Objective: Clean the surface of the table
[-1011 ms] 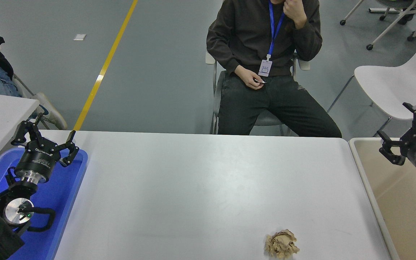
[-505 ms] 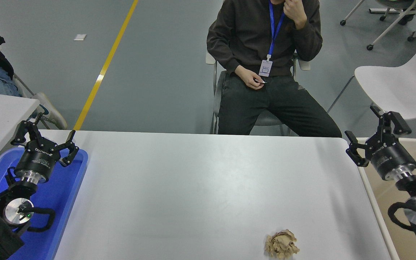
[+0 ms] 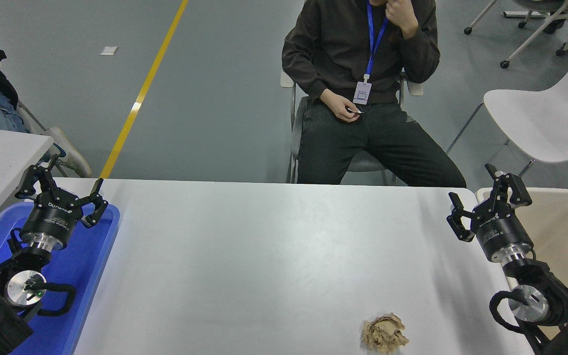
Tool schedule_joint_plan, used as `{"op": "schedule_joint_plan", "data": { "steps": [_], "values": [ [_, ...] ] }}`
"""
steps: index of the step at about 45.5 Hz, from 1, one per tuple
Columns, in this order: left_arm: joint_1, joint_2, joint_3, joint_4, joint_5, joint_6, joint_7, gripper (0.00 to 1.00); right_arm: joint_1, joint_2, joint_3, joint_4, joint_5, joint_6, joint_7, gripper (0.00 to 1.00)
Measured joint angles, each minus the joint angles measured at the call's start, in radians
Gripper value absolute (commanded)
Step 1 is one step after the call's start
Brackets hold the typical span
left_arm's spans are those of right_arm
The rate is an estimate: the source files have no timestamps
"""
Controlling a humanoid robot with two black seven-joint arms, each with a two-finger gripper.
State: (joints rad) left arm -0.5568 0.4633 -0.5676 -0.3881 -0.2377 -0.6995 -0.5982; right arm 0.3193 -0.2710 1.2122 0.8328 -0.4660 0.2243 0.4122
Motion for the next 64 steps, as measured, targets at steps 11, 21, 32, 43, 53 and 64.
{"op": "schedule_joint_plan", "data": {
  "steps": [11, 21, 32, 43, 53, 64],
  "values": [
    [0.0, 0.0, 0.0, 0.0, 0.0, 0.0, 0.0, 1.0, 0.035, 0.002, -0.043, -0.005, 0.027, -0.08, 0.001, 1.0],
    [0.0, 0.0, 0.0, 0.0, 0.0, 0.0, 0.0, 1.0, 0.052, 0.002, -0.068, -0.006, 0.035, -0.12, -0.001, 1.0],
    [0.0, 0.0, 0.0, 0.0, 0.0, 0.0, 0.0, 1.0, 0.062, -0.001, -0.08, 0.004, 0.039, -0.135, -0.011, 1.0],
    [0.0, 0.0, 0.0, 0.0, 0.0, 0.0, 0.0, 1.0, 0.058, -0.056, -0.125, 0.103, 0.046, -0.188, -0.088, 1.0],
    [0.0, 0.0, 0.0, 0.0, 0.0, 0.0, 0.0, 1.0, 0.074, -0.178, -0.225, 0.238, 0.054, -0.248, -0.178, 1.0],
    [0.0, 0.0, 0.0, 0.0, 0.001, 0.0, 0.0, 1.0, 0.126, -0.353, -0.35, 0.393, 0.08, -0.284, -0.27, 1.0]
  ]
}}
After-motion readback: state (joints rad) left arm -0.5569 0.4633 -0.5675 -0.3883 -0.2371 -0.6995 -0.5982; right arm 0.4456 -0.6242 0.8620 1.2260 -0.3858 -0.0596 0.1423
